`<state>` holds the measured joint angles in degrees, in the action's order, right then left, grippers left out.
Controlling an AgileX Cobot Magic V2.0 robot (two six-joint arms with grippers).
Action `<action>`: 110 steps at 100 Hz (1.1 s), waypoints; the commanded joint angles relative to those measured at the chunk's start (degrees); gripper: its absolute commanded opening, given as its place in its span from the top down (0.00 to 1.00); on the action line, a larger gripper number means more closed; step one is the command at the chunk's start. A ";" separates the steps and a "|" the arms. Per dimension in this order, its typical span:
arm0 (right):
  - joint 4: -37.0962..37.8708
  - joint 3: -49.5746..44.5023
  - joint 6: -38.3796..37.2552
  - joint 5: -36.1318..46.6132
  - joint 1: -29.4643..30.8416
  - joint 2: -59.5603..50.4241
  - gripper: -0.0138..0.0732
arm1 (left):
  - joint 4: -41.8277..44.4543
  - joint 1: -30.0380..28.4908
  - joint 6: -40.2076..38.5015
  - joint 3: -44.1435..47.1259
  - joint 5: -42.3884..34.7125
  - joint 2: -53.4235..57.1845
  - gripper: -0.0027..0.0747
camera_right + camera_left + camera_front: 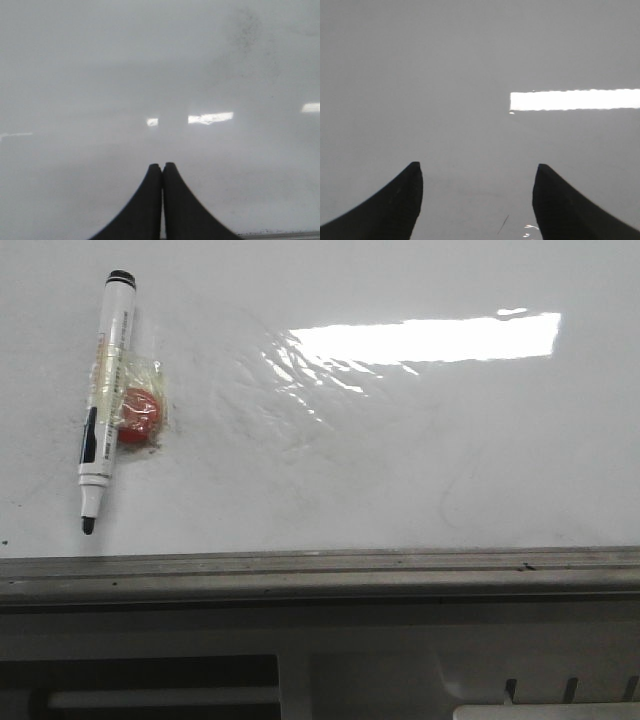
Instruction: Write number 8 on whiteboard
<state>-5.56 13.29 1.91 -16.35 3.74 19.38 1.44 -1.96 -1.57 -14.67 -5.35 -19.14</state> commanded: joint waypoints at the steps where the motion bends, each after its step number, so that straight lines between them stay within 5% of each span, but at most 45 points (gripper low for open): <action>1: 0.15 2.14 0.13 5.08 -0.14 0.91 0.91 | 2.88 2.99 0.15 -1.97 -7.91 -2.71 0.40; 18: 0.15 2.14 0.13 5.60 -0.14 0.91 0.91 | 5.72 13.58 0.15 -1.97 -12.76 -7.62 0.40; 56: 0.15 1.42 0.13 6.14 -0.14 0.91 0.91 | 0.13 37.84 0.15 -1.86 -9.00 -16.60 0.40; 76: 0.15 1.42 0.13 6.14 -0.14 0.91 0.91 | -4.04 43.25 0.15 -1.86 -10.20 -22.63 0.40; 110: 0.15 1.42 0.13 6.14 -0.14 0.91 0.91 | -8.94 44.02 -0.35 -1.86 -17.55 -35.39 0.40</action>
<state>-5.65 13.18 1.91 -14.99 3.74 19.38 -6.40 41.53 -1.49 -14.67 -16.25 -52.61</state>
